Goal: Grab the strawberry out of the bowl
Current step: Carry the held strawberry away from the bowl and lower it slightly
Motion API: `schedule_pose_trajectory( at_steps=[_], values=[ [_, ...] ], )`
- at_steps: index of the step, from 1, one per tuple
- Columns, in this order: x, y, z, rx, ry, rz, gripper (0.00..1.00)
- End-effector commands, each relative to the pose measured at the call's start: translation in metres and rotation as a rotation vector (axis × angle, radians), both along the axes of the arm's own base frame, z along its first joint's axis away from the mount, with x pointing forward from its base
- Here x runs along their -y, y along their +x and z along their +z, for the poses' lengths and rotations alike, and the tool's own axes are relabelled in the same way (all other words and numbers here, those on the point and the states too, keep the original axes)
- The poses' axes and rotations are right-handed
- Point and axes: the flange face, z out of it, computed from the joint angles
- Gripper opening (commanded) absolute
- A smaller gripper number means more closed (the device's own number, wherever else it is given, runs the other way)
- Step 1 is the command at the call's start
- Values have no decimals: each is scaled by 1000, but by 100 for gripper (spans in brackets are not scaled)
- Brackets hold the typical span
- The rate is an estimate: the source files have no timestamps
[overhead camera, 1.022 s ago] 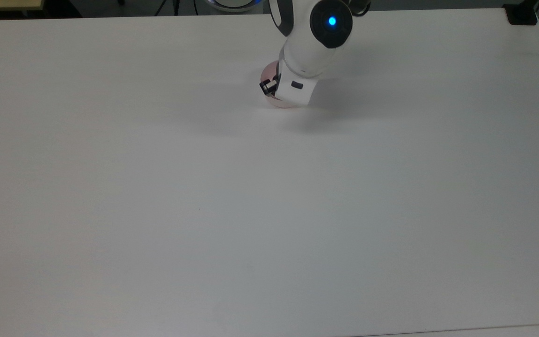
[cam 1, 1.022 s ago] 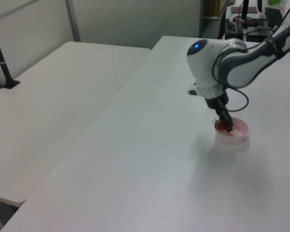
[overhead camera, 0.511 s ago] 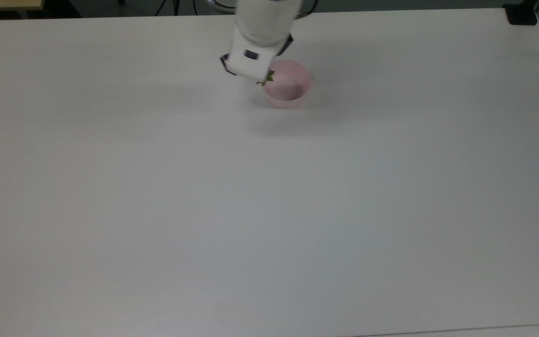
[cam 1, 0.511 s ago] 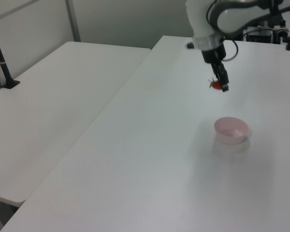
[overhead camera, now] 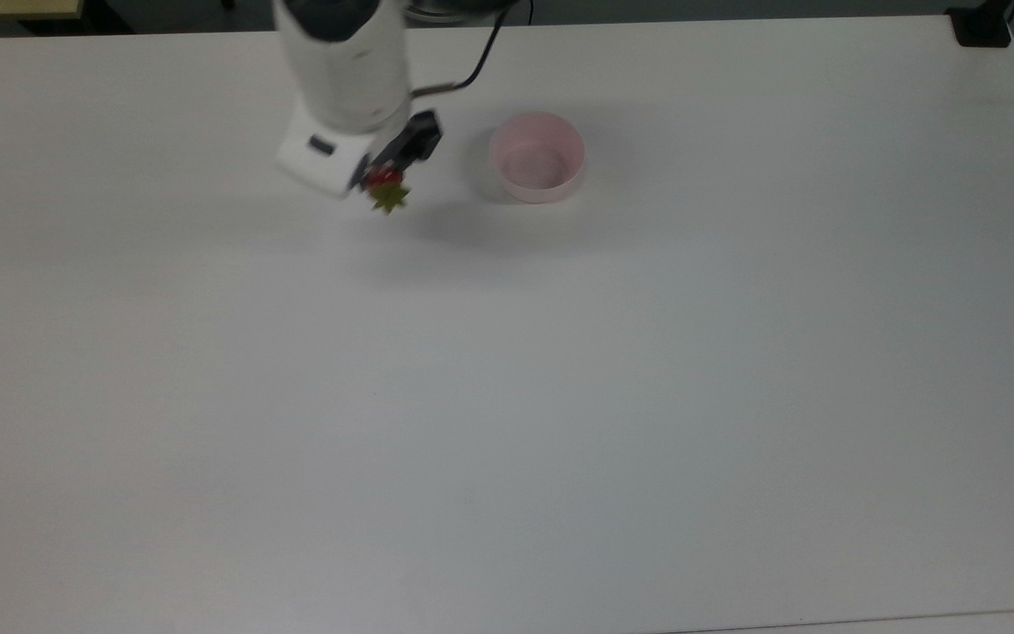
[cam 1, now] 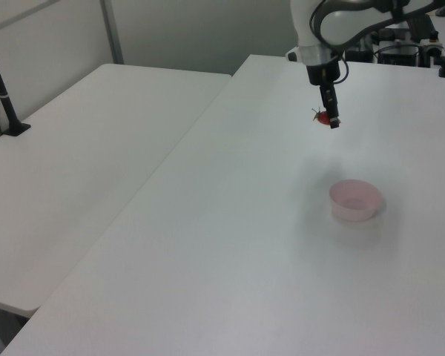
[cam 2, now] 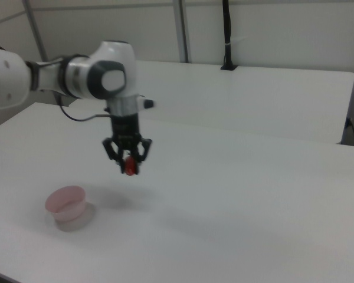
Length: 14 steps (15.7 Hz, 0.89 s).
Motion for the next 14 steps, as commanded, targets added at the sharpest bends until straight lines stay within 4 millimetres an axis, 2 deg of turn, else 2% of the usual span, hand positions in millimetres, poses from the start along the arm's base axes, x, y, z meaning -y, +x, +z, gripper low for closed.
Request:
schedule_pose_trajectory(
  at_steps=[1, 4, 6, 7, 8, 9, 11, 12, 14],
  values=[
    [23, 25, -50, 42, -33, -7, 41],
    [41, 28, -76, 24, -62, -13, 42],
    [42, 32, -103, 15, -76, -12, 46],
    [40, 33, -113, 11, -80, -14, 57],
    [40, 33, -115, 11, -81, -15, 83],
    [40, 33, -116, 10, -81, -19, 100],
    [41, 33, -107, 18, -76, -27, 100],
    [46, 33, -93, 37, -74, -38, 100],
    [54, 29, -37, 124, -65, -98, 100]
  ],
)
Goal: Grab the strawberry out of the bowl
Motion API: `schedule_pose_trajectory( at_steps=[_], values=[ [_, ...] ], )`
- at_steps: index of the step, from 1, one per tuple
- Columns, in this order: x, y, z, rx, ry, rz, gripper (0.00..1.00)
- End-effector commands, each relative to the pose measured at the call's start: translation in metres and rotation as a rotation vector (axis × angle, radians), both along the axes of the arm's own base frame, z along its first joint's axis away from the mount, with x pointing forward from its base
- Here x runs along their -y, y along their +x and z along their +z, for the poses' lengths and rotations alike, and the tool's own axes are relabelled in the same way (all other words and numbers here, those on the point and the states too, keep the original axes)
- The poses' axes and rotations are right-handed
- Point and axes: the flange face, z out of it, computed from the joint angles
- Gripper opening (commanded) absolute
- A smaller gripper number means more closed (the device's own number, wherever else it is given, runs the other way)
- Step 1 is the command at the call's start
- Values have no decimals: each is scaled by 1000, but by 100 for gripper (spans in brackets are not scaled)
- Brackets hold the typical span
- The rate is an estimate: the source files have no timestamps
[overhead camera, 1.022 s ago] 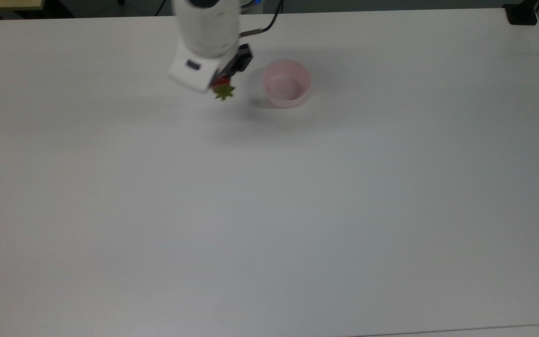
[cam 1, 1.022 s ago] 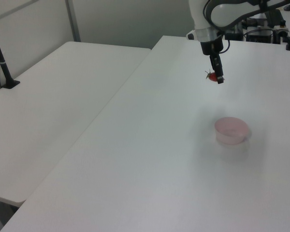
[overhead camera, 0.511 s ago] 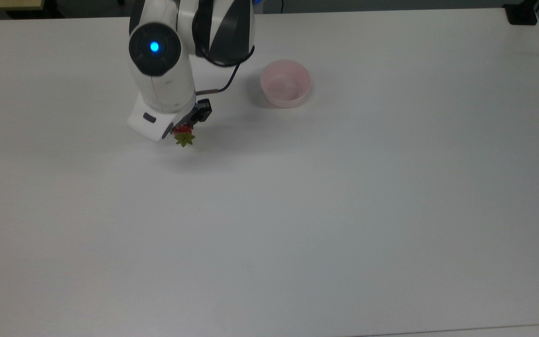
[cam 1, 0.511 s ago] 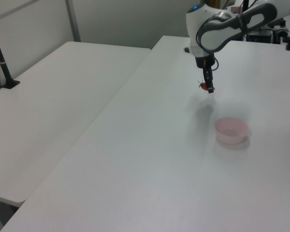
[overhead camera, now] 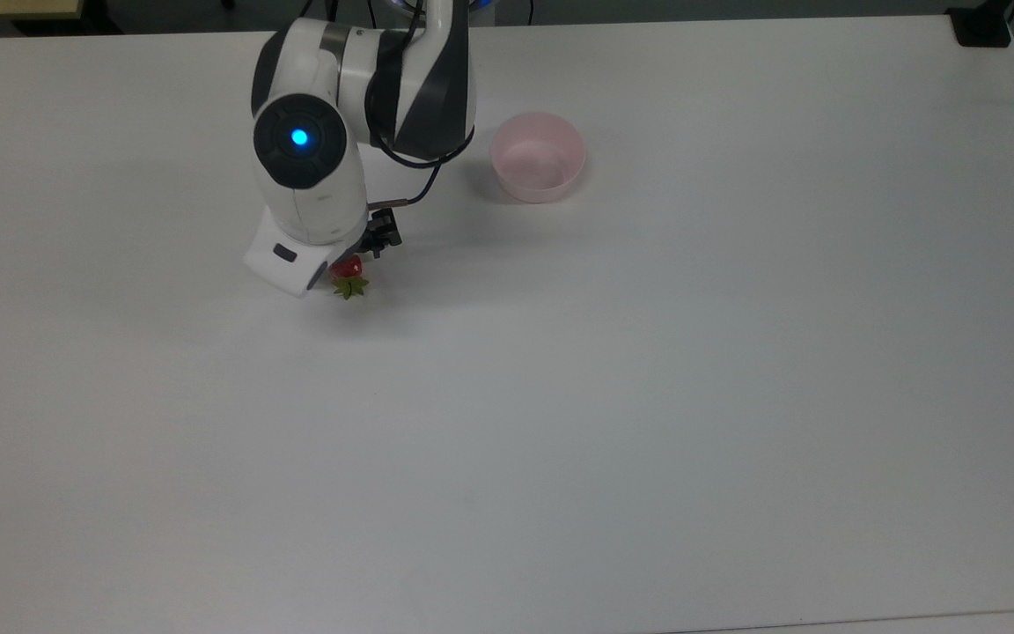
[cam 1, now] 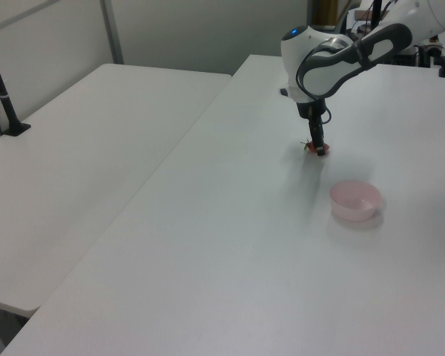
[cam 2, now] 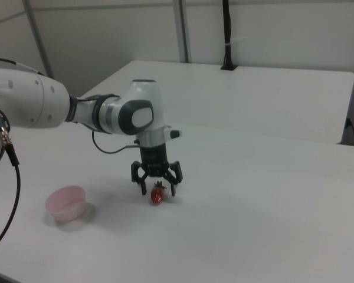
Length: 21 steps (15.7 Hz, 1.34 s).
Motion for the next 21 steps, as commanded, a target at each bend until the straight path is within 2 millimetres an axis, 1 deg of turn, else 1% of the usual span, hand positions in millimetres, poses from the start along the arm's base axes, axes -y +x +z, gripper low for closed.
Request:
schedule_pose_trajectory(
  at_steps=[1, 2, 3, 4, 6, 7, 8, 9, 11, 12, 13, 15, 16, 17, 18, 21],
  values=[
    [22, -12, 107, 161, 10, -116, 100],
    [35, -23, 139, 195, 16, -157, 100],
    [43, -34, 168, 226, 24, -175, 100],
    [47, -45, 191, 254, 31, -182, 100],
    [58, -68, 231, 306, 44, -203, 100],
    [63, -78, 247, 313, 51, -215, 100],
    [63, -86, 254, 299, 57, -218, 100],
    [60, -89, 260, 302, 61, -214, 100],
    [32, -85, 264, 311, 64, -212, 100],
    [24, -85, 267, 320, 62, -236, 100],
    [15, -85, 268, 317, 60, -231, 100],
    [10, -91, 268, 286, 63, -225, 100],
    [-2, -92, 269, 278, 66, -208, 100],
    [-9, -93, 271, 278, 66, -203, 100],
    [-7, -96, 275, 278, 70, -209, 100],
    [-14, -95, 276, 280, 80, -203, 100]
  ],
)
